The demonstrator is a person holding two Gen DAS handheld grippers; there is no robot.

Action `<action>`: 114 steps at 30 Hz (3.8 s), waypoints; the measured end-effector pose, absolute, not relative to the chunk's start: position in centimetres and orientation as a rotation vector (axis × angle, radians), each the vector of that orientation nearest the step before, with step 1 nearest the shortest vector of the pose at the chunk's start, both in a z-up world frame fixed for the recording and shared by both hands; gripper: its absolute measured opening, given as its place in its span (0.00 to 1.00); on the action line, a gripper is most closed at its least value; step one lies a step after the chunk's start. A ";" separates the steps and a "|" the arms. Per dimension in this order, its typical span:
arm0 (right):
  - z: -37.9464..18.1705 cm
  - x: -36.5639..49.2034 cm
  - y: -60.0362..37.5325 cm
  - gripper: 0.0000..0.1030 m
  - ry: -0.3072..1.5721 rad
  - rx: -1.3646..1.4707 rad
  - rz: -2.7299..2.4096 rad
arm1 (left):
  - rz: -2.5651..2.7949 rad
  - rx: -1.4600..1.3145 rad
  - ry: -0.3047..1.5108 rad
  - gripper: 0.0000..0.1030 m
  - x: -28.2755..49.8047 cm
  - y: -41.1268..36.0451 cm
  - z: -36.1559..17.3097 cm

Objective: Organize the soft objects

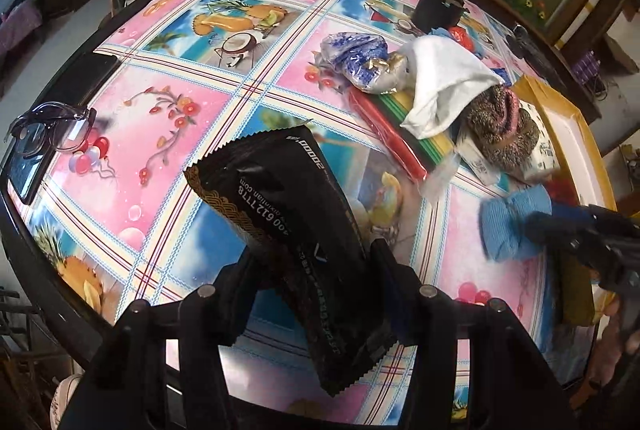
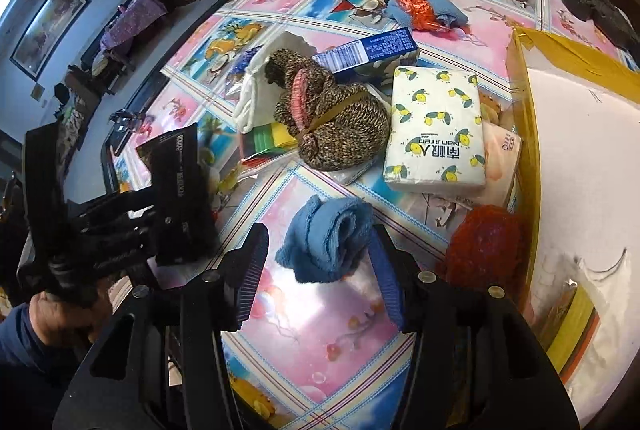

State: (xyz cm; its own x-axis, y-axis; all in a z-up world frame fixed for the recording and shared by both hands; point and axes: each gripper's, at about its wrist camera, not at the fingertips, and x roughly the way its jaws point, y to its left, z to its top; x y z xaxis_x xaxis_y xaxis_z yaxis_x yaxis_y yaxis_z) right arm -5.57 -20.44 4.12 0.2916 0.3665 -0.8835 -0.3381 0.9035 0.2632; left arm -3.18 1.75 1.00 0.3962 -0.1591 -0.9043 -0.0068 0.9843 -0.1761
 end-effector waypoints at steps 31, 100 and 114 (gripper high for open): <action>8.2 -9.5 -25.6 0.35 0.989 0.175 0.472 | -0.312 -0.084 0.999 0.45 -5.1 -4.7 7.0; 10.9 -10.3 -45.8 0.64 0.977 0.292 -0.016 | -0.811 0.125 0.958 0.63 -6.0 -26.9 8.0; 11.4 -9.5 -42.2 0.64 1.005 0.295 0.259 | -0.447 -0.159 0.942 0.63 -4.1 -13.3 10.0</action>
State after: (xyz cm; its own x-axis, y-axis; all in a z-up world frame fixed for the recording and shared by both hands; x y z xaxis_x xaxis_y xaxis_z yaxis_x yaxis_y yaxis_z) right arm -9.53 -42.15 11.37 0.5115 0.3461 -0.7865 -0.0776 0.9302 0.3588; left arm -4.12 -13.33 10.05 0.5046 -0.4372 -0.7445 0.3005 0.8973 -0.3233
